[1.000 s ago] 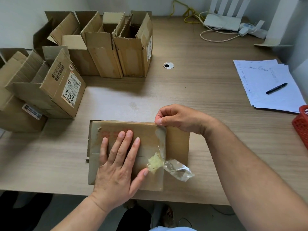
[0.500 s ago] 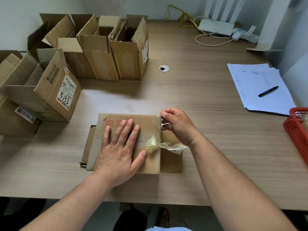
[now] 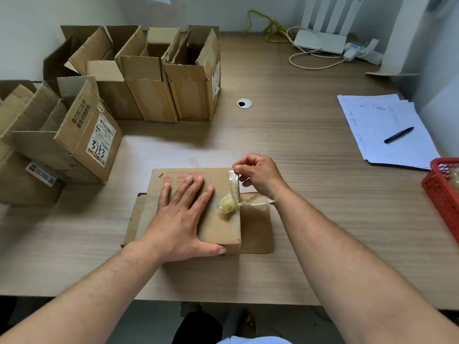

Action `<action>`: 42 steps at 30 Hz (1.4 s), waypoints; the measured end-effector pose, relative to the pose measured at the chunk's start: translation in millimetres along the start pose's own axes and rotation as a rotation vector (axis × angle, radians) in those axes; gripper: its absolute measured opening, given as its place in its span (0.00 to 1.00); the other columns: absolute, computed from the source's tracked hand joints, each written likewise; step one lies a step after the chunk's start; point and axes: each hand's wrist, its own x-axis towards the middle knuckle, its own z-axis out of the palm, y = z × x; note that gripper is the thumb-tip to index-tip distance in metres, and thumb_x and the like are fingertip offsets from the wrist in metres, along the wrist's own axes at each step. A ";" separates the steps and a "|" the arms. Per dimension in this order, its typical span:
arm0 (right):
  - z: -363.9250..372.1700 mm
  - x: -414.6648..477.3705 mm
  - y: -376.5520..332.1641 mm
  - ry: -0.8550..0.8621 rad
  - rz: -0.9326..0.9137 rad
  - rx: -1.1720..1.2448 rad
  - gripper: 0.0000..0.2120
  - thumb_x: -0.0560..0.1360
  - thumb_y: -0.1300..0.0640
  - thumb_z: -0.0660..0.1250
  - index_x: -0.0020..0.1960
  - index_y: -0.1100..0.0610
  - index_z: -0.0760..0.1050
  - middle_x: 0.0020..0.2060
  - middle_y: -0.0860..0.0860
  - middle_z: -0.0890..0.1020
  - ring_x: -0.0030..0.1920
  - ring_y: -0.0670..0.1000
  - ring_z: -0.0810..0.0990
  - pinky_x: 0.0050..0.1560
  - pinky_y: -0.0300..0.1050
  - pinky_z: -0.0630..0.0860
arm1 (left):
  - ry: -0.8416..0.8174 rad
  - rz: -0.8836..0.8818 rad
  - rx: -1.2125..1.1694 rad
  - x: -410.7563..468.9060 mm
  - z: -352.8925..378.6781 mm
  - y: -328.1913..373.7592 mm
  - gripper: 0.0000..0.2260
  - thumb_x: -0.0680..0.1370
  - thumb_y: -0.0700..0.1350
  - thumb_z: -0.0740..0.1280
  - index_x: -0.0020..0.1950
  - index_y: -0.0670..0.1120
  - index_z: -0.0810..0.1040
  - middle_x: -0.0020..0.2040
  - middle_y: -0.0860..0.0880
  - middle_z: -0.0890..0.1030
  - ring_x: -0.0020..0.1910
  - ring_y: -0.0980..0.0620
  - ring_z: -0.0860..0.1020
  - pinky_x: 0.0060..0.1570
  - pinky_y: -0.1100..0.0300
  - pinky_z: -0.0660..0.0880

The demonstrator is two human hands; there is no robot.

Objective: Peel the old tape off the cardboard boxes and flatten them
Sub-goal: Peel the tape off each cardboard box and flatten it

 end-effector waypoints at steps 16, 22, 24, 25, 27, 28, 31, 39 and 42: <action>-1.9 -53.9 25.2 0.324 -0.311 0.034 0.13 0.71 0.69 0.66 0.33 0.54 0.73 0.43 0.54 0.80 0.46 0.57 0.80 0.47 0.50 0.79 | 0.087 -0.119 -0.007 15.3 1.0 8.4 0.58 0.53 0.83 0.46 0.78 0.56 0.40 0.78 0.53 0.38 0.76 0.53 0.35 0.72 0.46 0.32; 5.6 -73.2 20.8 0.267 -0.378 -0.130 0.09 0.69 0.65 0.73 0.37 0.57 0.73 0.39 0.49 0.82 0.42 0.51 0.82 0.45 0.48 0.79 | 0.088 -0.117 -0.007 16.3 1.3 8.8 0.57 0.54 0.82 0.46 0.78 0.56 0.41 0.79 0.52 0.39 0.76 0.53 0.35 0.72 0.46 0.33; 10.5 -77.5 16.6 0.230 -0.400 -0.256 0.12 0.66 0.60 0.76 0.41 0.57 0.73 0.40 0.49 0.82 0.42 0.50 0.81 0.46 0.45 0.78 | 0.092 -0.121 -0.004 17.8 1.3 10.1 0.58 0.54 0.82 0.46 0.78 0.56 0.42 0.79 0.52 0.40 0.76 0.53 0.35 0.72 0.45 0.34; 13.6 -79.1 14.7 0.206 -0.402 -0.342 0.14 0.66 0.57 0.77 0.45 0.57 0.73 0.42 0.49 0.81 0.44 0.50 0.80 0.48 0.45 0.77 | 0.097 -0.123 0.002 18.8 1.6 10.9 0.58 0.53 0.82 0.45 0.78 0.55 0.43 0.79 0.52 0.40 0.76 0.53 0.36 0.72 0.45 0.34; 20.8 -79.1 12.3 0.199 -0.426 -0.548 0.19 0.66 0.53 0.75 0.51 0.56 0.72 0.47 0.48 0.79 0.50 0.50 0.77 0.51 0.44 0.74 | 0.109 -0.127 -0.001 21.3 2.4 12.1 0.58 0.54 0.81 0.45 0.79 0.55 0.44 0.79 0.51 0.41 0.76 0.52 0.36 0.72 0.44 0.34; 25.0 -78.5 11.1 0.227 -0.448 -0.649 0.18 0.67 0.52 0.74 0.53 0.55 0.72 0.48 0.49 0.78 0.52 0.51 0.75 0.52 0.45 0.72 | 0.110 -0.128 -0.006 22.4 2.7 12.2 0.57 0.54 0.81 0.45 0.79 0.55 0.44 0.79 0.50 0.41 0.77 0.52 0.36 0.72 0.43 0.35; 35.1 -75.6 7.4 0.311 -0.430 -0.791 0.16 0.71 0.53 0.69 0.56 0.57 0.72 0.52 0.52 0.78 0.55 0.54 0.72 0.55 0.48 0.70 | 0.103 -0.119 0.000 23.9 4.3 11.2 0.57 0.55 0.81 0.45 0.79 0.54 0.43 0.79 0.50 0.40 0.76 0.50 0.36 0.71 0.41 0.36; 30.2 -56.7 -3.4 0.588 0.061 -0.113 0.12 0.73 0.65 0.65 0.55 0.58 0.70 0.41 0.52 0.78 0.49 0.59 0.80 0.51 0.61 0.77 | 0.086 -0.076 -0.019 23.6 5.5 7.8 0.56 0.57 0.80 0.47 0.79 0.52 0.43 0.79 0.48 0.39 0.76 0.48 0.35 0.71 0.37 0.38; 33.1 -45.1 -3.9 0.605 0.164 -0.213 0.04 0.73 0.63 0.65 0.46 0.55 0.74 0.41 0.50 0.79 0.49 0.56 0.79 0.51 0.54 0.77 | 0.098 -0.059 -0.013 23.8 7.0 7.1 0.55 0.58 0.80 0.48 0.79 0.52 0.43 0.79 0.48 0.40 0.76 0.47 0.35 0.71 0.36 0.39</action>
